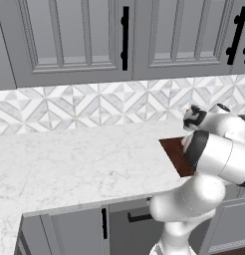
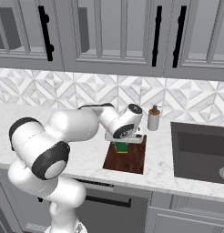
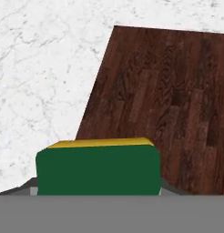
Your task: Pick up the sponge from the counter and clean the cutting board by briefly scrubbing or pressing down on the cutting board. Once finished, release the sponge.
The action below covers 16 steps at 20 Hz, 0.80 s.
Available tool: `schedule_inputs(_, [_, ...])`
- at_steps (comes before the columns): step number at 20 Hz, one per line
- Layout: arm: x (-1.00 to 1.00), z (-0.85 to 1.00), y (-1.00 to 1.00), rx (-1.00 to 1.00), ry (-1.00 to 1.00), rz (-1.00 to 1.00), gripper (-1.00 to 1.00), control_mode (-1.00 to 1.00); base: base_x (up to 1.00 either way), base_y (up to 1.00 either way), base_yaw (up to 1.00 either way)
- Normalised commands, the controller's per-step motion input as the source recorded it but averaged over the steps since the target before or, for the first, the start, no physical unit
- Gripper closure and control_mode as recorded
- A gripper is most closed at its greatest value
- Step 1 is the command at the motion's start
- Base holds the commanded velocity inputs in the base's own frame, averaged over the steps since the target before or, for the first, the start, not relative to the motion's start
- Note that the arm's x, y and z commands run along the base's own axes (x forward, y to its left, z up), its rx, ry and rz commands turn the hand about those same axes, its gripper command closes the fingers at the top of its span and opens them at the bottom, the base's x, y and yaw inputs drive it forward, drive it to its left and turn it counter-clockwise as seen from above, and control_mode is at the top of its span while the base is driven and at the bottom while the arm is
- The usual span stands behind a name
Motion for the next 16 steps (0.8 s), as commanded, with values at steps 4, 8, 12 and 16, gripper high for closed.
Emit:
schedule_inputs(4, [0.39,0.37,1.0,0.0,0.0,0.15,1.0,-1.0,0.0,0.0,0.0])
schedule_inputs(8, [0.26,0.07,1.0,0.02,0.0,0.07,1.0,-1.0,0.0,0.0,0.0])
schedule_inputs(12, [0.11,-0.04,1.0,0.0,-0.01,0.12,1.0,-1.0,0.0,0.0,0.0])
schedule_inputs(16, [0.21,-0.55,0.88,-0.01,0.0,0.06,1.0,-1.0,0.0,0.0,0.0])
